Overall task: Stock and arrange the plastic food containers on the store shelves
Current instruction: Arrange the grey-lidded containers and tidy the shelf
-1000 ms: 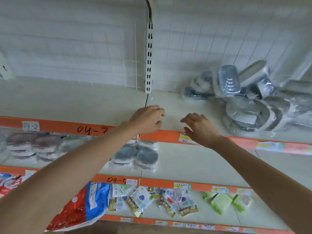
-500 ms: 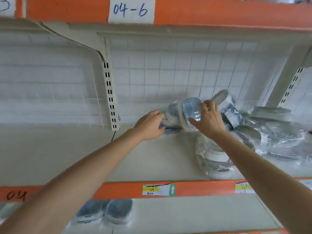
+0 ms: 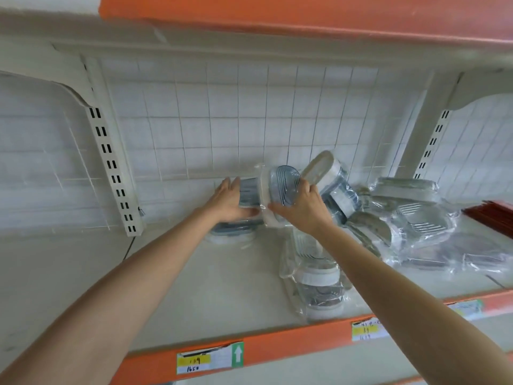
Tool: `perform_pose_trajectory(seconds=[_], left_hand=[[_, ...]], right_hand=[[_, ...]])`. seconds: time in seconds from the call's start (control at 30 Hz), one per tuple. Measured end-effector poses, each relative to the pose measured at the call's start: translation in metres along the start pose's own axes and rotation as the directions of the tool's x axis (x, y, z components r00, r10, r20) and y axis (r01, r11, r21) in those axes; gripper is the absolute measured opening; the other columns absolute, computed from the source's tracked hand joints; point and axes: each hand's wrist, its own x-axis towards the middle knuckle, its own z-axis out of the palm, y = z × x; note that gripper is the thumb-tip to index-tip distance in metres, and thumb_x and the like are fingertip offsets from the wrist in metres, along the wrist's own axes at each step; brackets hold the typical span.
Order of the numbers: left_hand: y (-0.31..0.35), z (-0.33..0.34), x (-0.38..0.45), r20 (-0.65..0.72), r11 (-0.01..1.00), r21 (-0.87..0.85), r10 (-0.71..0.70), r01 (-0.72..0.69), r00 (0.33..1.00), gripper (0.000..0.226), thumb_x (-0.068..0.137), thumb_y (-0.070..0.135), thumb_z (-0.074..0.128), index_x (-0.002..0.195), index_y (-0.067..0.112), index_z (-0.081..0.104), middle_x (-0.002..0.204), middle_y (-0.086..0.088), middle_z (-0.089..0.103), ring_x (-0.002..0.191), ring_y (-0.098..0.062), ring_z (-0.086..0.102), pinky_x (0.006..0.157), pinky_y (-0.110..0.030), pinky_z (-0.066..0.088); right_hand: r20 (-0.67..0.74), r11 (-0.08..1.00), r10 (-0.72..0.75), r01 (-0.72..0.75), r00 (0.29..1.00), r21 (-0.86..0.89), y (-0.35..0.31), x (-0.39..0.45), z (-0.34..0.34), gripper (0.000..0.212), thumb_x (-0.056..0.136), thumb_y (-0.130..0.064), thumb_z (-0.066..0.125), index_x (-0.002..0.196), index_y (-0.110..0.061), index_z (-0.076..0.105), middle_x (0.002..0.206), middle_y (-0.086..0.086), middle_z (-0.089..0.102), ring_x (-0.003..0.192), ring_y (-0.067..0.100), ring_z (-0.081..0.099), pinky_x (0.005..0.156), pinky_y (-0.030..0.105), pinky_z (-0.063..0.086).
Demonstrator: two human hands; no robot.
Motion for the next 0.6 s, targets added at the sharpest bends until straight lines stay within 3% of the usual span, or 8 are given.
perform_pose_trajectory(seconds=[0.1,0.33,0.47,0.6], left_hand=[[0.001,0.004,0.003,-0.104,0.996,-0.076,0.030,-0.038,0.994,0.091,0.072,0.046,0.077,0.141,0.009,0.031,0.133,-0.014,0.035,0.127,-0.030,0.040,0.104,-0.036,0.036],[-0.015,-0.015,-0.026,-0.324,0.998,0.067,0.043,-0.023,0.945,0.091,0.067,0.049,0.077,0.139,0.013,0.035,0.128,-0.008,0.038,0.125,-0.025,0.037,0.103,-0.036,0.035],[-0.053,-0.030,-0.069,-0.303,0.999,0.029,-0.004,0.013,0.953,0.098,0.068,0.049,0.076,0.146,0.016,0.026,0.134,-0.002,0.035,0.130,-0.018,0.033,0.103,-0.032,0.034],[-0.095,-0.040,-0.124,-0.275,0.995,0.009,-0.092,0.098,0.957,0.098,0.066,0.049,0.079,0.145,0.015,0.031,0.132,0.002,0.038,0.126,-0.015,0.039,0.102,-0.033,0.037]], right_hand=[[0.014,0.999,-0.026,0.026,1.000,0.029,0.003,0.001,-0.002,0.103,0.078,-0.060,0.063,0.148,-0.011,0.007,0.148,0.015,0.023,0.135,0.033,0.031,0.109,0.046,0.034],[0.025,0.994,-0.092,0.090,0.995,0.069,0.001,-0.002,0.000,0.099,0.074,-0.054,0.070,0.147,-0.017,0.014,0.145,0.011,0.029,0.130,0.031,0.038,0.107,0.046,0.037],[0.070,0.984,-0.151,0.143,0.986,0.102,-0.017,-0.010,0.014,0.096,0.073,-0.047,0.074,0.146,-0.016,0.020,0.143,0.010,0.032,0.128,0.031,0.039,0.106,0.043,0.036],[0.152,0.960,-0.275,0.262,0.949,0.102,-0.046,-0.033,0.043,0.098,0.068,-0.042,0.079,0.145,-0.019,0.024,0.140,0.010,0.034,0.129,0.029,0.037,0.104,0.037,0.033]])
